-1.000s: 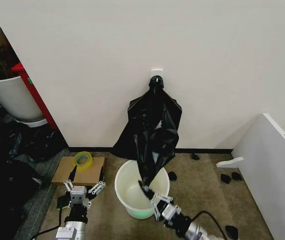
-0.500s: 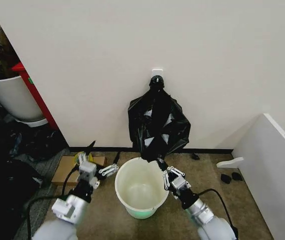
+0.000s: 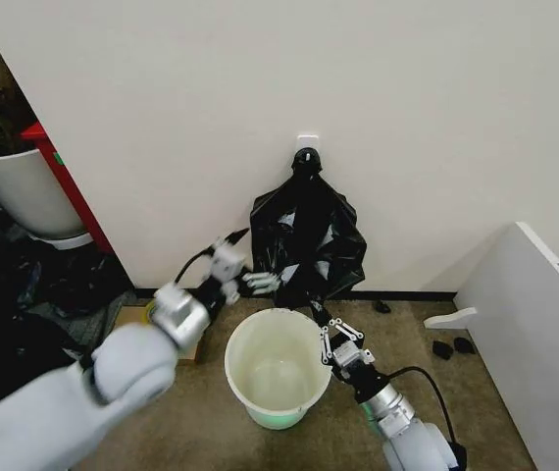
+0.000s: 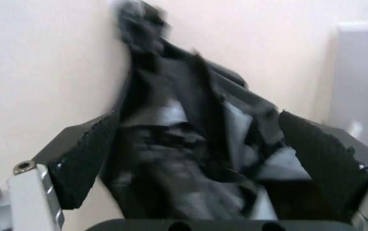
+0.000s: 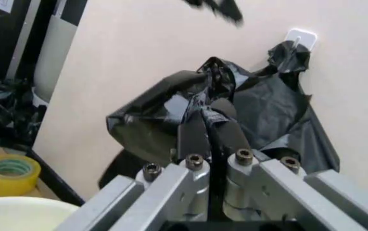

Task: Place the garbage bag over the trash bin.

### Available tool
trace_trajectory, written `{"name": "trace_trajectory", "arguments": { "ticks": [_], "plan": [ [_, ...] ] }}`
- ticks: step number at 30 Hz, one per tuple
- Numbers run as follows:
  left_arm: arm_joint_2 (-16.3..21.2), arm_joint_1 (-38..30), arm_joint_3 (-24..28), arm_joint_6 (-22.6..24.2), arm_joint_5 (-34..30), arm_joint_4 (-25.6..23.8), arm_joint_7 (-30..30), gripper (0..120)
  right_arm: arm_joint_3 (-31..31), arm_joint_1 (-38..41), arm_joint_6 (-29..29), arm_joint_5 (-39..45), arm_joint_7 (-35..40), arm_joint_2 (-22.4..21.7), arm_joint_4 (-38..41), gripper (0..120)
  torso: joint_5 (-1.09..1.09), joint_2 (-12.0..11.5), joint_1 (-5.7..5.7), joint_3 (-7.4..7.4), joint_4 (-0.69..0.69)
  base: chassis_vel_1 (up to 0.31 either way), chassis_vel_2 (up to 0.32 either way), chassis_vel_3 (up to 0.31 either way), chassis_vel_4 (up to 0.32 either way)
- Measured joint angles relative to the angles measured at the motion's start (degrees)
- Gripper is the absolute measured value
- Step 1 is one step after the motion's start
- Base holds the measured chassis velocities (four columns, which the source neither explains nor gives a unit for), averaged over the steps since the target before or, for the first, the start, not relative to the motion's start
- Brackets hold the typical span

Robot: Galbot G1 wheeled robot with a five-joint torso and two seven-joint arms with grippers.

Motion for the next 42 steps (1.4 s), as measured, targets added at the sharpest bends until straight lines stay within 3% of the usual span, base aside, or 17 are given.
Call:
{"name": "trace_trajectory", "arguments": {
  "ticks": [5, 8, 10, 14, 24, 31, 42],
  "plan": [
    [-1.9, -11.35, 7.85, 7.01, -4.99, 1.22, -0.91, 97, 0.16, -0.25, 1.0, -2.19, 0.51, 0.84, -0.09, 0, 0.01, 0.0, -0.01, 0.0, 0.0, 0.0, 0.0, 0.0, 0.0],
    [-2.93, -15.59, 9.99, 10.18, -6.55, 1.67, -1.04, 97, 0.19, -0.33, 1.3, -2.68, 0.71, 1.14, -0.09, 0, 0.02, 0.0, -0.01, -0.01, -0.01, 0.0, 0.0, 0.0, 0.0],
    [-3.11, -16.16, 10.37, 10.84, -6.7, 1.77, -1.13, 97, 0.2, -0.35, 1.33, -2.73, 0.77, 1.19, -0.09, 0, 0.04, 0.0, -0.01, -0.01, 0.0, 0.0, 0.0, 0.0, 0.0],
    [-3.53, -19.01, 12.27, 17.5, -7.74, 1.49, -1.47, 96, 0.66, -0.54, 1.61, -3.05, 1.25, 1.25, 0.09, 0, 0.01, 0.0, -0.01, -0.01, 0.0, 0.0, 0.0, 0.0, 0.0],
    [-5.56, -20.17, 13.89, 22.15, -11.78, 4.11, -0.85, 94, 0.85, -1.07, 2.2, -3.57, 1.41, 0.96, 1.08, 0, 0.01, 0.0, -0.01, -0.01, 0.0, 0.0, 0.0, 0.0, 0.0],
    [-7.82, -21.16, 14.51, 25.3, -15.97, 7.36, -2.58, 72, 1.08, -1.25, 2.39, -3.54, 1.7, 0.81, 1.52, 0, 0.01, 0.0, -0.01, -0.01, -0.01, 0.0, 0.0, 0.0, 0.0],
    [-7.18, -20.86, 13.86, 25.38, -17.92, 7.9, -3.84, 33, 1.3, -0.33, 2.13, -2.91, 2.63, 0.72, 1.68, 0, 0.01, 0.0, -0.01, -0.01, -0.01, 0.0, 0.0, 0.0, 0.0]
  ]
}}
